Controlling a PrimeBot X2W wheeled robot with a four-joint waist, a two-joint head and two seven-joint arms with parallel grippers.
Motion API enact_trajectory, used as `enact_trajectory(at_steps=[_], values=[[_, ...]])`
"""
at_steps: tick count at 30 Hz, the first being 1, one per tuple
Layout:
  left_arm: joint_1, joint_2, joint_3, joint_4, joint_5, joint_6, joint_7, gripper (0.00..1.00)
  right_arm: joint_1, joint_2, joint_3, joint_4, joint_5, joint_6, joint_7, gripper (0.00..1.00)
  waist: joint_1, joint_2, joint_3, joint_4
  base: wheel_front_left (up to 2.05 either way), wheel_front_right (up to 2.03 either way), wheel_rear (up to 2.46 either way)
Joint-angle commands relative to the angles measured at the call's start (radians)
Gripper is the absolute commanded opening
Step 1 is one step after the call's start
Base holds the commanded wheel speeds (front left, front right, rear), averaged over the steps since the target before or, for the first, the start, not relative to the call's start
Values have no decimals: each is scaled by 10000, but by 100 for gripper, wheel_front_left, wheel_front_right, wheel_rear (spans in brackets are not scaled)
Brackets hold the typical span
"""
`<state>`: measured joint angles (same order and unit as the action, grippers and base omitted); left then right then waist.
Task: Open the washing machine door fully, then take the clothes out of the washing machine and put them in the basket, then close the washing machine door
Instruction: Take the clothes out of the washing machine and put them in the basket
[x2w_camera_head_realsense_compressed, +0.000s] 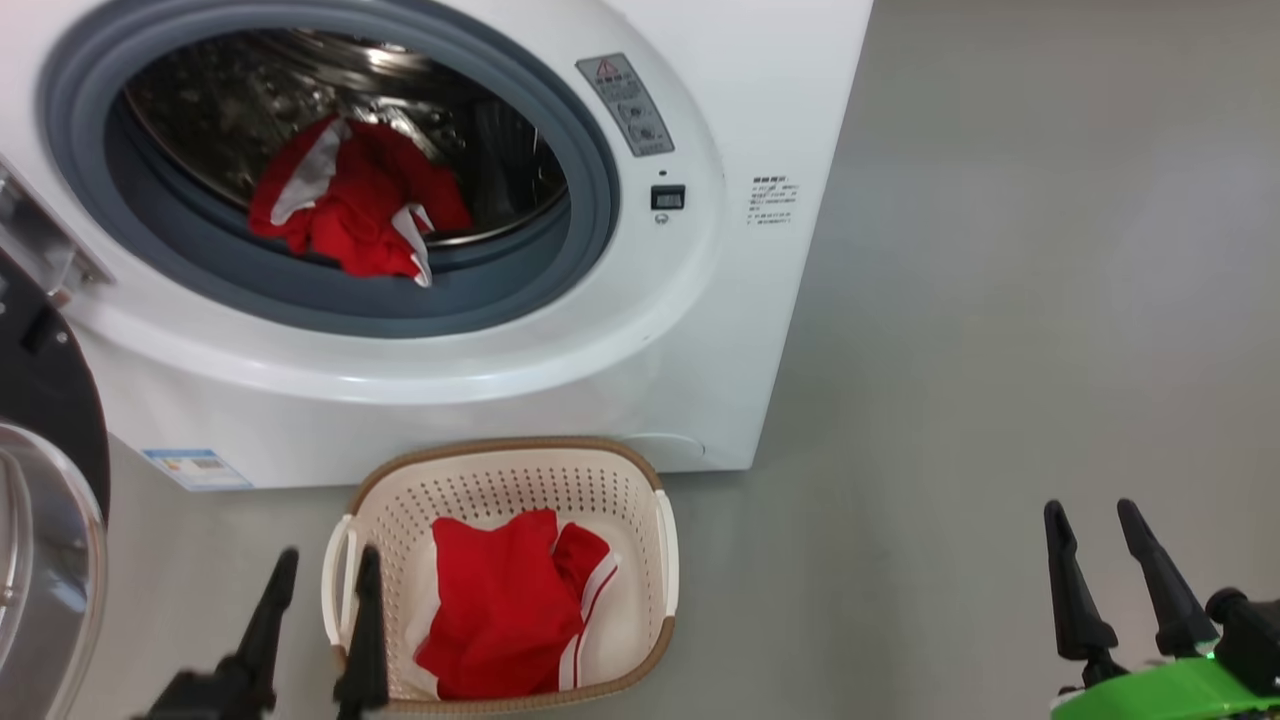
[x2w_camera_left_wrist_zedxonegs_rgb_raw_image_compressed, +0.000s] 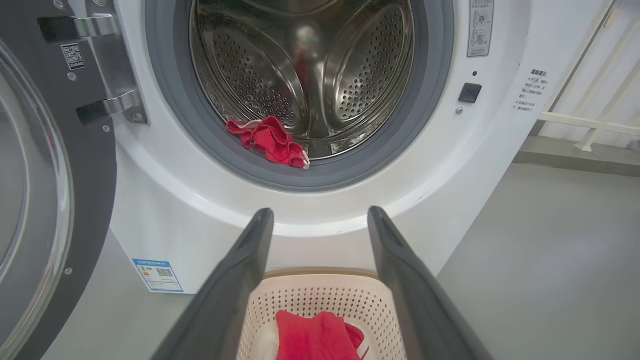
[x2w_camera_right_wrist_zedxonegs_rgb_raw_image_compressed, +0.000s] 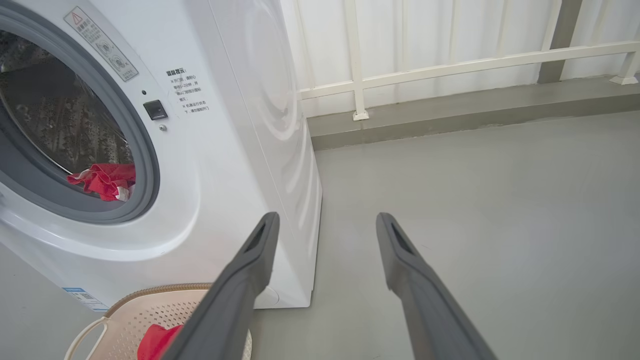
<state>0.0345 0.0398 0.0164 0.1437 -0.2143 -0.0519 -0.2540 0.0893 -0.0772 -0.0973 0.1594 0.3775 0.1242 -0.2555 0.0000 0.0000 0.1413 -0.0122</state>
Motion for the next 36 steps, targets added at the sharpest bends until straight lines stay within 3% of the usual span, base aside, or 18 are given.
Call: enact_trajectory(at_steps=[1, 9, 23, 36], values=[[-588, 105, 226, -122, -22, 55, -78, 100, -402, -105, 167, -257, -1, 65, -63, 100, 0, 0, 276, 30, 0, 0, 0], [-2805, 112, 14, 1104, 141, 65, -78, 100, -1001, 40, 198, -334, 35, 65, -63, 100, 0, 0, 1263, 9, 0, 0, 0], [-8420, 623, -346, 5095, 322, -36, 402, 100, -2159, 180, 338, -519, 183, 65, -63, 100, 0, 0, 3255, -383, 0, 0, 0], [-11578, 1072, -452, 8154, 545, 633, 1288, 100, -2793, 231, 510, -632, 232, 65, -63, 100, 0, 0, 4194, -764, 0, 0, 0]])
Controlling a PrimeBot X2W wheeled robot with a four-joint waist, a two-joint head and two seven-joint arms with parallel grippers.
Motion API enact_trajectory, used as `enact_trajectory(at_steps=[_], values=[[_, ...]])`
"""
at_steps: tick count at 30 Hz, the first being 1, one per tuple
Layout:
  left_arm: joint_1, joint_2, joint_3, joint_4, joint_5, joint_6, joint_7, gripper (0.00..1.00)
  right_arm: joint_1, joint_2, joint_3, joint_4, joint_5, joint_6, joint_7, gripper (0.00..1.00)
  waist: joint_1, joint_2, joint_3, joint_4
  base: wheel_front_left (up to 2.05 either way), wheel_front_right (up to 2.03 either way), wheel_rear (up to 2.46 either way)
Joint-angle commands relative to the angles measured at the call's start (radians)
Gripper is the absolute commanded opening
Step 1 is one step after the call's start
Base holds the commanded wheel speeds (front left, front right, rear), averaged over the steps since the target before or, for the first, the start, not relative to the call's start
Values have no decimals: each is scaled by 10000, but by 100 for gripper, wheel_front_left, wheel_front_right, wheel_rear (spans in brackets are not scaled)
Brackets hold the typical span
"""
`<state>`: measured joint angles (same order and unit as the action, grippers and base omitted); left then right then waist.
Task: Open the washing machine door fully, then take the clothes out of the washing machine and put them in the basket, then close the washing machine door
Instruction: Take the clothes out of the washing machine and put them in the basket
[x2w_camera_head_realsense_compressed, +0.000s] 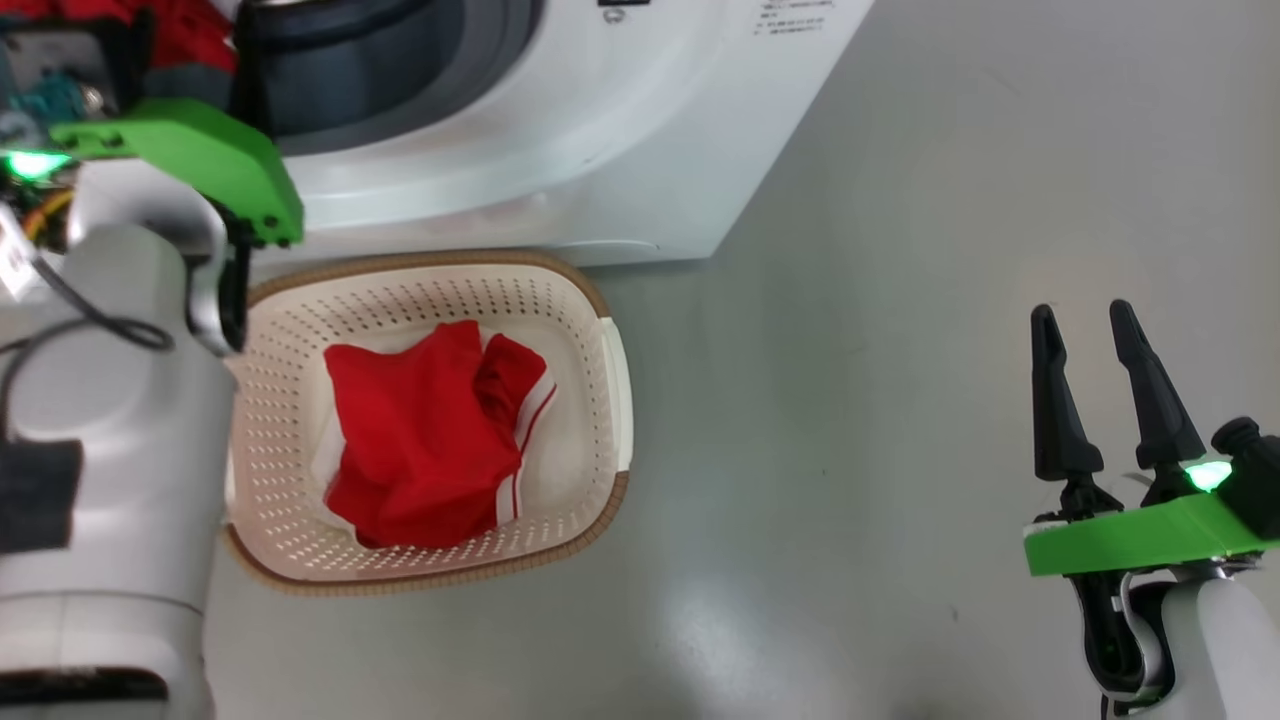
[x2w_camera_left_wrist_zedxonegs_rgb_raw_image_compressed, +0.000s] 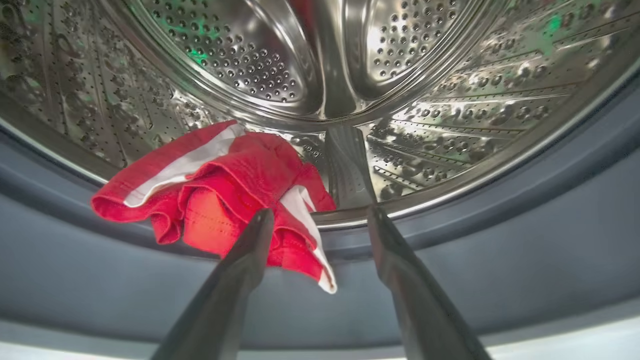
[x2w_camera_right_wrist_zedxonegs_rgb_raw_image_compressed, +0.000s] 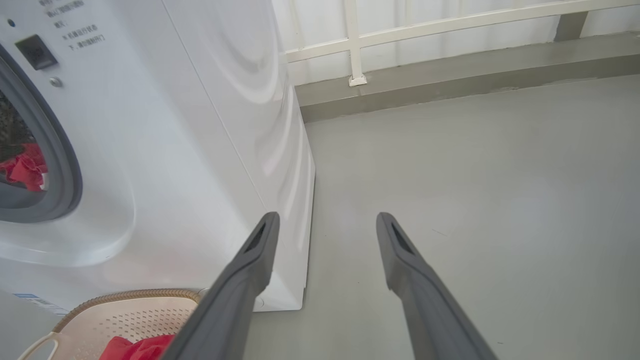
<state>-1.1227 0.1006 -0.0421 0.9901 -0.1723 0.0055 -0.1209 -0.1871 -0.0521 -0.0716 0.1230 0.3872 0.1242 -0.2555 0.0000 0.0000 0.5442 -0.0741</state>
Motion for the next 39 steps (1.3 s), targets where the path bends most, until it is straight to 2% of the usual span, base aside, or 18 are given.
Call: enact_trajectory(at_steps=[1, 11, 21, 22, 24, 26, 27, 39], values=[[-217, 527, 149, -79, 122, 123, 25, 100, -80, -17, 282, -278, 133, 65, -63, 100, 0, 0, 224, -179, 0, 0, 0], [-1645, 970, 180, 1719, 41, 454, 274, 100, -389, 3, 487, -336, 164, 65, -63, 100, 0, 0, 683, -455, 0, 0, 0], [-2171, 1436, -53, 2581, 146, 602, 246, 100, -572, 13, 612, -397, 227, 65, -63, 100, 0, 0, 972, -746, 0, 0, 0], [-2197, 1468, -84, 2618, 162, 626, 227, 91, -572, 13, 602, -408, 224, 65, -63, 100, 0, 0, 983, -757, 0, 0, 0], [-2241, 1487, -128, 2680, 158, 611, 200, 30, -572, 14, 592, -422, 218, 65, -63, 100, 0, 0, 1000, -775, 0, 0, 0], [-2277, 1500, -196, 2733, 187, 652, 186, 4, -574, 15, 576, -430, 211, 65, -63, 100, 0, 0, 1008, -779, 0, 0, 0], [-2290, 1503, -215, 2755, 182, 651, 177, 0, -579, 15, 572, -431, 205, 65, -63, 100, 0, 0, 1009, -784, 0, 0, 0], [-2256, 1305, -275, 2775, -48, 486, -912, 0, -566, 17, 415, -448, 128, 65, -63, 100, 0, 0, 850, -565, 0, 0, 0]])
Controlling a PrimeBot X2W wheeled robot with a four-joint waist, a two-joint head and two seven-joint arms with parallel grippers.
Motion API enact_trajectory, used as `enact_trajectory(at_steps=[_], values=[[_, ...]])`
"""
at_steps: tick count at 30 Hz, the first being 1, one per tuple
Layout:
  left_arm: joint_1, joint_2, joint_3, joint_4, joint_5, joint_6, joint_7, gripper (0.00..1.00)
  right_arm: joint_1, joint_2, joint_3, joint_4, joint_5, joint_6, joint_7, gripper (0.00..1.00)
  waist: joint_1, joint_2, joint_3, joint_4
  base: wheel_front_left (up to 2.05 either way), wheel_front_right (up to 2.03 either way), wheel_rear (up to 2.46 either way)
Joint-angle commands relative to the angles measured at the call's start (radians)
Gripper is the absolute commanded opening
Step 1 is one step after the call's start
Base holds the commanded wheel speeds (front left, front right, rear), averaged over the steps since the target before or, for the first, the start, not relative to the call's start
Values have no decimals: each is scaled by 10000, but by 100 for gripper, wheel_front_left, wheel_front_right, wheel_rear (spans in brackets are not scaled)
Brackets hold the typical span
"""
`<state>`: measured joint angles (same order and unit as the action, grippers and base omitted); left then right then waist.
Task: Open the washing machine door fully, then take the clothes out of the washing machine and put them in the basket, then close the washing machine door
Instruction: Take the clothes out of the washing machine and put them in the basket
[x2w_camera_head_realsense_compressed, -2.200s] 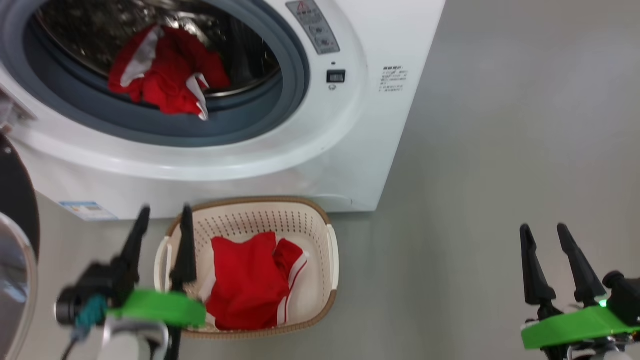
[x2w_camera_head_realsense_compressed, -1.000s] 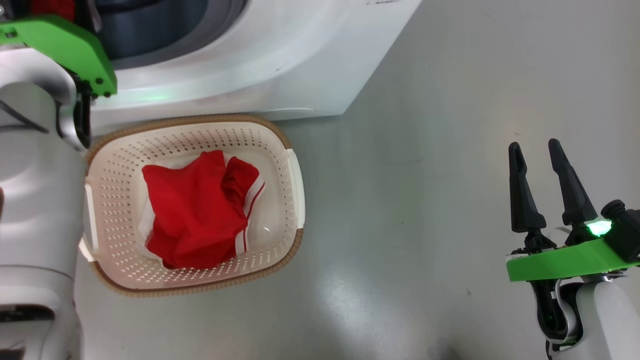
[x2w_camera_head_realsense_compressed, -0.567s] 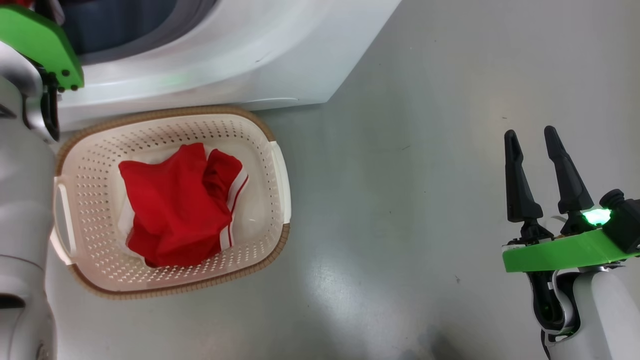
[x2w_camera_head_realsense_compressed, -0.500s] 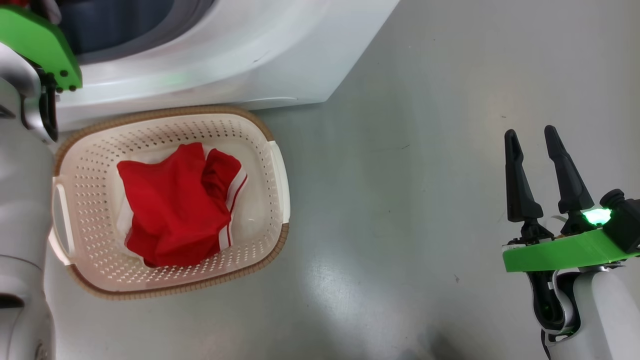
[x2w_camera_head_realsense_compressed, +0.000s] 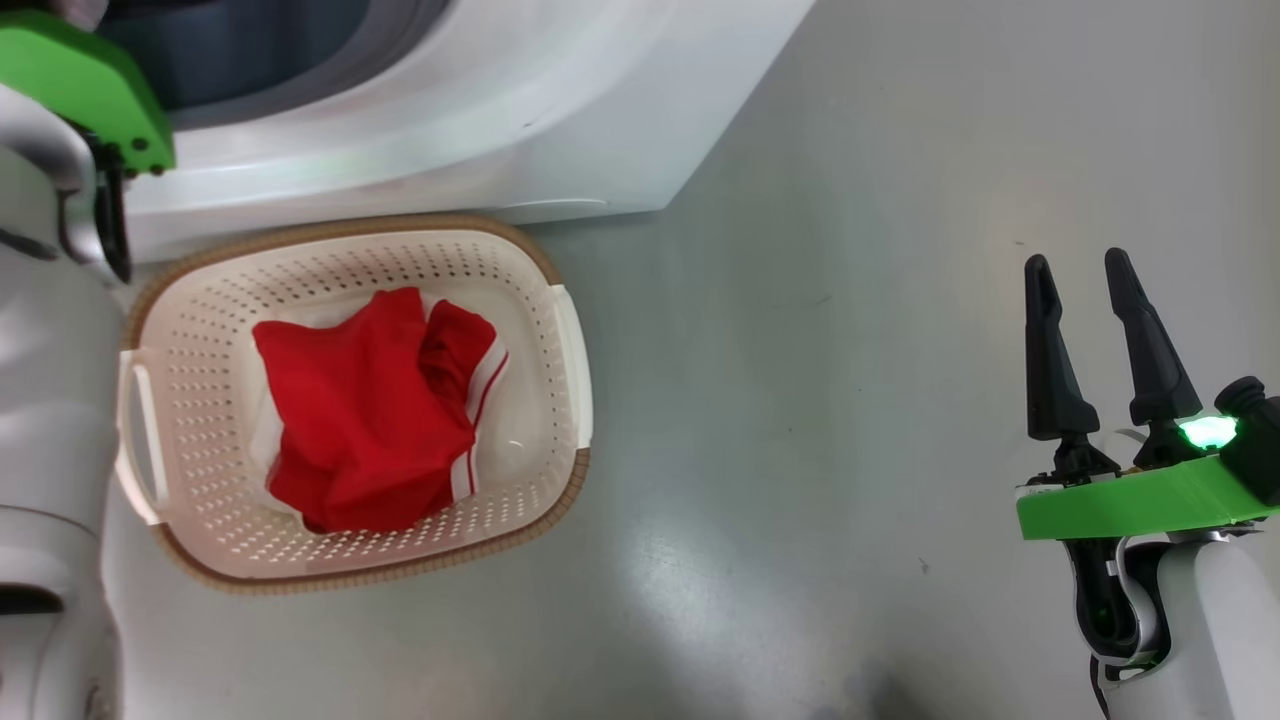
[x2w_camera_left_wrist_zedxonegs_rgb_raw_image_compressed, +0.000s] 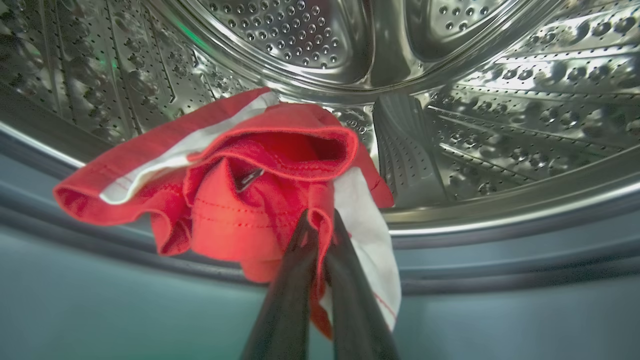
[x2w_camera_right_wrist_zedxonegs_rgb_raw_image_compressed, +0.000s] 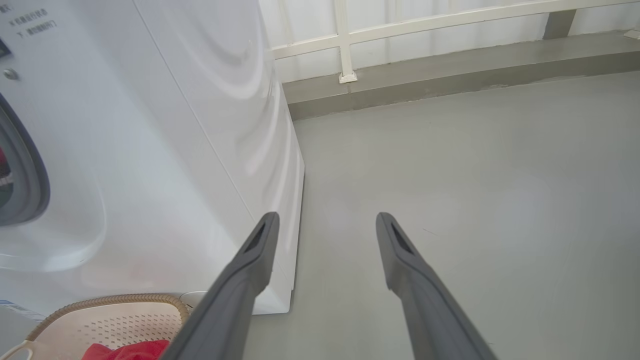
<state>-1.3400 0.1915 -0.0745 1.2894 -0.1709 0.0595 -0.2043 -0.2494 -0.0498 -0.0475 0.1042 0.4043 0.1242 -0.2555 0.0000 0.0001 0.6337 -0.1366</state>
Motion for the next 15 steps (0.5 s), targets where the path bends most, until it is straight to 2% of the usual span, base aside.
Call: enact_trajectory(at_steps=[1, 6, 15], values=[[-31, 337, 72, -272, -114, -89, -217, 0, 73, -6, 149, -264, -55, 65, -63, 100, 0, -1, -84, 116, 0, 0, 0], [461, 112, 222, -906, -359, -269, -554, 0, 143, -9, 86, -309, -115, 65, -63, 100, 0, -1, -296, 347, 0, 0, 0], [2506, -336, 924, -4584, -462, -376, -572, 0, 360, -158, -2, -370, -188, 65, -63, 100, 0, -1, -627, 771, 0, 0, 0]])
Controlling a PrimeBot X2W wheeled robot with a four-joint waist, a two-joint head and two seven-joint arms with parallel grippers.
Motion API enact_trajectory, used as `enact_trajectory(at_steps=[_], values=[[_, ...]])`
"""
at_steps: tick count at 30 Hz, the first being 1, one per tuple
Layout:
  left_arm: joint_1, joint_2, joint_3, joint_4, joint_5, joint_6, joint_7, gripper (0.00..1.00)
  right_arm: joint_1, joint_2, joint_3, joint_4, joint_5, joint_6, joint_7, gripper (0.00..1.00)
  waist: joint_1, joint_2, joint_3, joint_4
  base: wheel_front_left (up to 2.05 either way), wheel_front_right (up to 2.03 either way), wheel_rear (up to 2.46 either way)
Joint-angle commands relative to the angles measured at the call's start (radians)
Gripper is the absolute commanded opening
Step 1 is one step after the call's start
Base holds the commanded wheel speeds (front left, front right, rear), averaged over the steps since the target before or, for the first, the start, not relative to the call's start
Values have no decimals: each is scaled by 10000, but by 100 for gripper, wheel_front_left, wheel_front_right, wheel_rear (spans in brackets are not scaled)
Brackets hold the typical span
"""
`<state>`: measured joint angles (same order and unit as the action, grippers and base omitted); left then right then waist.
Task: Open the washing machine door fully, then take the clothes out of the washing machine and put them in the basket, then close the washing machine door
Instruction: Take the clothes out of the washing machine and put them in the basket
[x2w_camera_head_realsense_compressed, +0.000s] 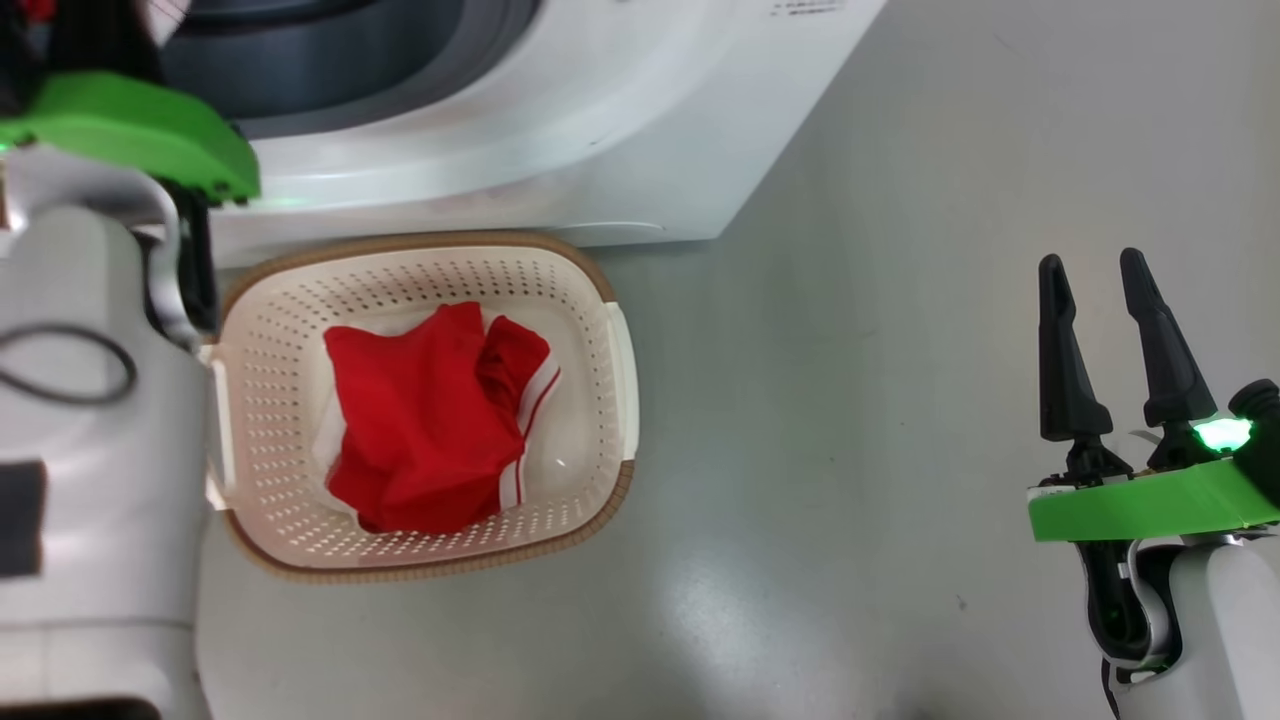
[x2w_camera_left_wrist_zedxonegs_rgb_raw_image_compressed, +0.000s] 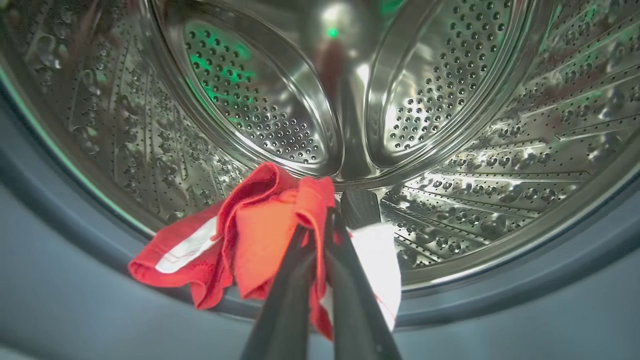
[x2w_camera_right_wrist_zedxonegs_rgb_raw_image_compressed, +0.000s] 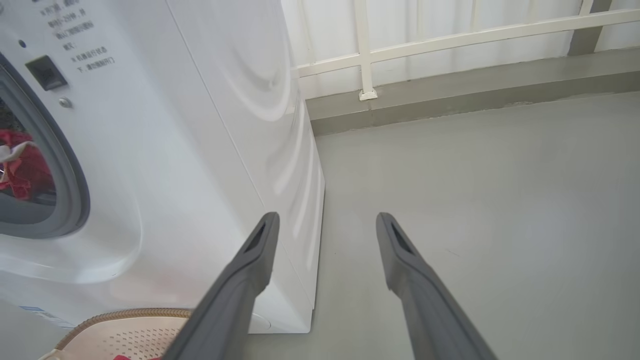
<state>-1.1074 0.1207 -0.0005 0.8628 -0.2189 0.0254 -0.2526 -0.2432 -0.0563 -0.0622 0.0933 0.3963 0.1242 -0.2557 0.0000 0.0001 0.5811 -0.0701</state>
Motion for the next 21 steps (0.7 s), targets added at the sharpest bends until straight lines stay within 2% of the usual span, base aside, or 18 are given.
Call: enact_trajectory(at_steps=[1, 13, 21], values=[[419, 294, 247, -707, 66, -47, -89, 0, 330, -107, 136, -270, -117, 65, -61, 100, 0, -1, -145, 150, 0, 0, 0], [3237, -569, 984, -4703, 519, -468, -90, 0, 733, -274, 101, -293, -148, 65, -61, 100, 0, -1, -594, 469, 0, 0, 0], [4485, -696, 944, -6852, 432, -464, -91, 0, 833, -301, 116, -320, -164, 65, -61, 100, 0, -1, -687, 558, 0, 0, 0]])
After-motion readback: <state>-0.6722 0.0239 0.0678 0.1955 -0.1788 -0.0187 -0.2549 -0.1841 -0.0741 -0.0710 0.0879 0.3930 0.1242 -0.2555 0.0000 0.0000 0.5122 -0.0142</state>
